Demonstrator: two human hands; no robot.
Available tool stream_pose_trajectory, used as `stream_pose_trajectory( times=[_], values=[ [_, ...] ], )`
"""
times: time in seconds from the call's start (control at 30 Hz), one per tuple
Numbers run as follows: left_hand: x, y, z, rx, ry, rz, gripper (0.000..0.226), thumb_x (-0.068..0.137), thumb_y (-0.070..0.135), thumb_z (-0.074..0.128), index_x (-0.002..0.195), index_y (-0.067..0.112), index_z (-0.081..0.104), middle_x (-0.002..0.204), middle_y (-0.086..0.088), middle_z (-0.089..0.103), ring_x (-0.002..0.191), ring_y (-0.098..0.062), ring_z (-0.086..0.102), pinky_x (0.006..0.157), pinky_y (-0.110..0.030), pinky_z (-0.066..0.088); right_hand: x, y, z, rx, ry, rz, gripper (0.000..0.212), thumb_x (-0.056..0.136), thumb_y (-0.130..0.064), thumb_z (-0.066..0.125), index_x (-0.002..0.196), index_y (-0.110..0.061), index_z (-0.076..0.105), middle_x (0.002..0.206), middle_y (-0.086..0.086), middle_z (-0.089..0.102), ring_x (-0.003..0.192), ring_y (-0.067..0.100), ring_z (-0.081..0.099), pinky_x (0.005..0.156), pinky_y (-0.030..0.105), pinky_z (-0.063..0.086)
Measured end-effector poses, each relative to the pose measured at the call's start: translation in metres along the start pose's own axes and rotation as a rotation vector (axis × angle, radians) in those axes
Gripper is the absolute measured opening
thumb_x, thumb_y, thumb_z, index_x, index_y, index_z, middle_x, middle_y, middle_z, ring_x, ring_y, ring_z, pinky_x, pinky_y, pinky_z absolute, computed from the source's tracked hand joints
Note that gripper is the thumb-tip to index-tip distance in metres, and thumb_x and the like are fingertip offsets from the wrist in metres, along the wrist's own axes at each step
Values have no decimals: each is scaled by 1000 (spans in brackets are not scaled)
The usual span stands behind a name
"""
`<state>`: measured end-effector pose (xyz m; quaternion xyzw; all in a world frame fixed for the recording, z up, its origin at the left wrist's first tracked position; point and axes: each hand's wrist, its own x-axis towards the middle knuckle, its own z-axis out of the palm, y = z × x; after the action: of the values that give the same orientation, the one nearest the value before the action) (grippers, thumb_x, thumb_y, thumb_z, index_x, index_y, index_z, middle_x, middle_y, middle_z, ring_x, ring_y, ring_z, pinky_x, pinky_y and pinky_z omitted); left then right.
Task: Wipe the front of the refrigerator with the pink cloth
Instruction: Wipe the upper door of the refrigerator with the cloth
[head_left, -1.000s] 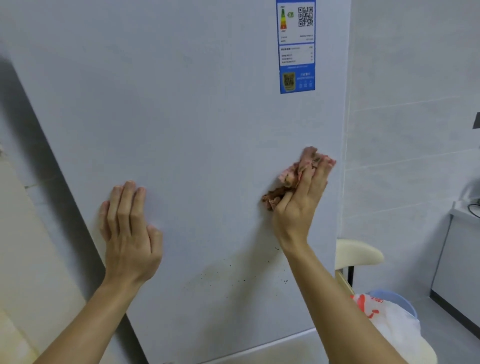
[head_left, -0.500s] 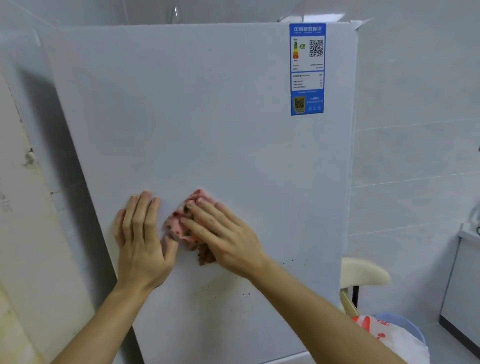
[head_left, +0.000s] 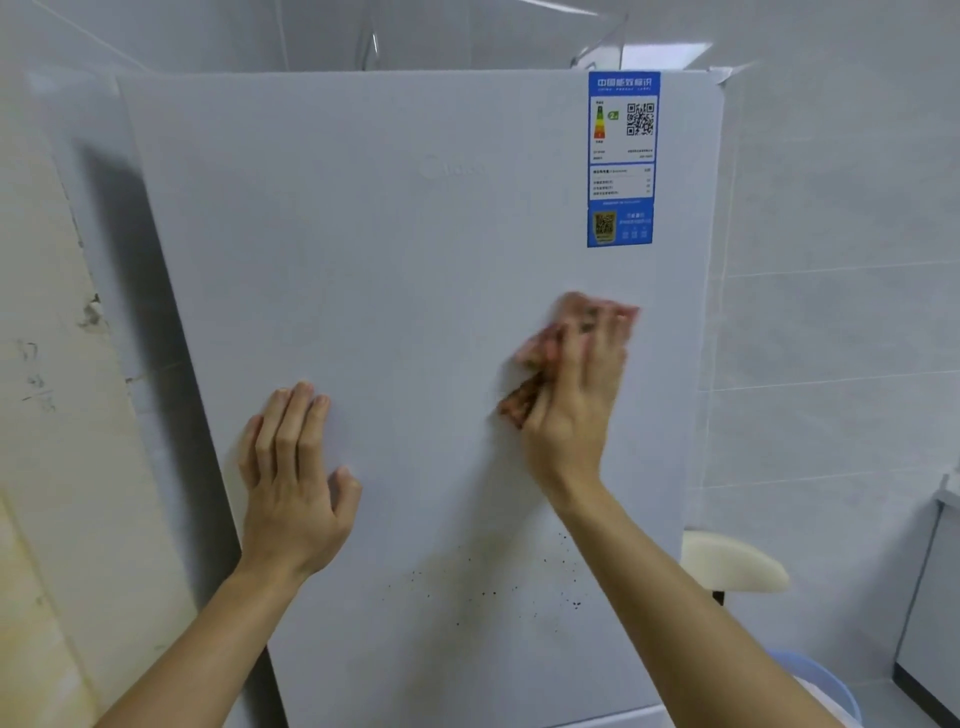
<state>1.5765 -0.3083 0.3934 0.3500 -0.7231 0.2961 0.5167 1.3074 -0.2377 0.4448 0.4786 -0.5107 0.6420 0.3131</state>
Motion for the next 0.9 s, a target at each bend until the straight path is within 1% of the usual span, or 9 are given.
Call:
stream_pose_trajectory(
  times=[0.13, 0.2, 0.3, 0.4, 0.47, 0.6, 0.7, 0.8, 0.9],
  values=[
    [-1, 0, -2, 17, -11, -3, 74, 89, 24, 49, 157, -2, 33, 165, -19, 30, 156, -38, 24, 128, -57, 16, -24, -5, 4, -41, -310, -482, 67, 92, 7, 50, 157, -9, 45, 169, 17, 29, 161, 33, 17, 131, 52, 15],
    [-2, 0, -6, 17, -33, -9, 75, 90, 24, 49, 158, -1, 32, 167, -17, 28, 157, -36, 22, 129, -56, 14, -18, 7, -1, -24, -372, -574, 65, 95, 6, 54, 158, -6, 41, 168, 15, 30, 160, 31, 21, 131, 51, 18],
    [-4, -1, -14, 59, -62, -15, 76, 90, 26, 53, 160, 4, 30, 169, -14, 25, 160, -31, 15, 130, -53, 8, -12, 11, -6, 47, -367, -503, 59, 99, 6, 49, 157, -1, 39, 169, 17, 29, 160, 32, 22, 131, 50, 19],
    [-9, -8, -20, 119, -83, -6, 77, 92, 27, 55, 161, 7, 30, 170, -14, 22, 162, -25, 6, 131, -51, 4, -25, 3, -1, 52, -293, -364, 72, 90, 15, 57, 158, -4, 40, 170, 17, 22, 161, 33, 16, 132, 47, 15],
    [-16, -16, -23, 157, -115, 15, 76, 93, 27, 55, 161, 7, 30, 171, -15, 21, 162, -28, 9, 131, -50, 5, -35, -1, 4, 40, -250, -290, 74, 90, 15, 58, 158, -7, 41, 169, 23, 22, 161, 37, 13, 132, 46, 10],
    [-34, -30, -25, 166, -153, 10, 76, 93, 24, 59, 162, 9, 28, 172, -15, 19, 161, -31, 10, 131, -51, 7, -50, -21, 17, 66, -178, -176, 67, 94, 18, 50, 157, -4, 43, 168, 27, 25, 159, 42, 16, 131, 52, 14],
    [-45, -37, -24, 125, -133, -35, 78, 93, 21, 60, 162, 11, 26, 171, -15, 18, 161, -32, 9, 130, -54, 10, -56, -39, 28, 97, -174, -151, 73, 88, 21, 43, 158, -2, 39, 169, 25, 25, 159, 42, 16, 132, 52, 14],
    [-56, -52, -23, 89, -93, -63, 77, 92, 20, 60, 161, 10, 28, 171, -16, 18, 161, -34, 11, 129, -55, 12, -66, -55, 39, 124, -179, -168, 81, 84, 21, 43, 161, -1, 32, 170, 23, 25, 160, 40, 17, 132, 52, 14],
    [-70, -69, -21, 92, -37, -48, 75, 91, 20, 59, 160, 9, 32, 170, -16, 22, 160, -33, 13, 130, -54, 10, -80, -69, 56, 133, -197, -262, 74, 89, 17, 46, 160, 0, 33, 170, 21, 27, 160, 38, 19, 131, 51, 16]
  ],
)
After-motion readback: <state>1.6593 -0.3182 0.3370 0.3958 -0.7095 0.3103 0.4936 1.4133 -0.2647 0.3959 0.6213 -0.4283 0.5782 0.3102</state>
